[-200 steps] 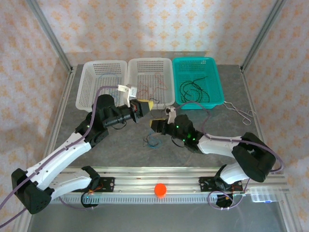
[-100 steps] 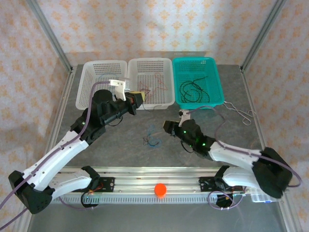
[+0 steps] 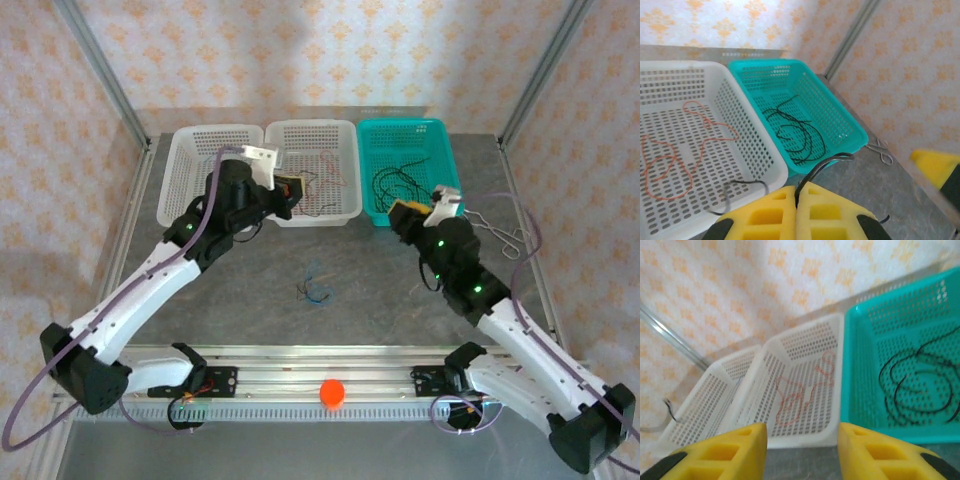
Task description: Untangle the cables
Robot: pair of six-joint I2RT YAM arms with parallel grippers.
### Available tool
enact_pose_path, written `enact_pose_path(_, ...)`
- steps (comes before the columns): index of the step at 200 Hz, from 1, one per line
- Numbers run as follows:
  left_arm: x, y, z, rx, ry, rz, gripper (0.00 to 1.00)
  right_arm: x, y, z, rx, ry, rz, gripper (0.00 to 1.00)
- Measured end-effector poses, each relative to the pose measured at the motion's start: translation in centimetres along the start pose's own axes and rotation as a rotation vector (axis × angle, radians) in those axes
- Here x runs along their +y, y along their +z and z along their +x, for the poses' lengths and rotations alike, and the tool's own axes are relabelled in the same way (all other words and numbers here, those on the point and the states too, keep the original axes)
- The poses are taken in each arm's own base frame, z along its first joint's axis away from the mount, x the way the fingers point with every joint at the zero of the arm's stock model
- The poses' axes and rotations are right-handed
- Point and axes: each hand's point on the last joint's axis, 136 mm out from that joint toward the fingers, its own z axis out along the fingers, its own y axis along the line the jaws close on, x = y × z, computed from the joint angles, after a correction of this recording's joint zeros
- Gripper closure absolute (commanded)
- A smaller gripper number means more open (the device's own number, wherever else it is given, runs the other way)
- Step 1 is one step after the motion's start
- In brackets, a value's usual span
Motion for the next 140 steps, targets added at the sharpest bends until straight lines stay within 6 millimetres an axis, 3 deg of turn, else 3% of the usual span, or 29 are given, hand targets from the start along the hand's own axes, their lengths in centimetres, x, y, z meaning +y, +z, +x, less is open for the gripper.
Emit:
enact_pose_path(25, -1.1, 1.7, 0.5, 0.052, 0.064, 0.070, 1.00, 0.4, -0.2, -3.6, -0.030, -0.027, -0.029, 0.53)
enact_pose_path(46, -1.9, 2.6, 0.6, 0.078, 0.142, 0.124, 1.00, 0.9, 0.6, -4.3, 0.015, -0.046, -0.097, 0.46)
enact_pose_path(70, -2.6, 2.6, 0.6, 0.079, 0.251, 0.175, 1.00, 3.2, 1.4, -2.4, 0.135, -0.097, -0.263, 0.35)
enact_pose_path(103, -3.6, 1.7, 0.1, 0.068, 0.378, 0.273, 1.00, 7.2, 0.0, 0.0, 0.253, -0.189, -0.537, 0.22)
enact_pose_path(140, -4.7, 0.6, -1.8, 0.044, 0.450, 0.368, 1.00, 11.7, -1.3, 1.4, 0.300, -0.305, -0.755, 0.20)
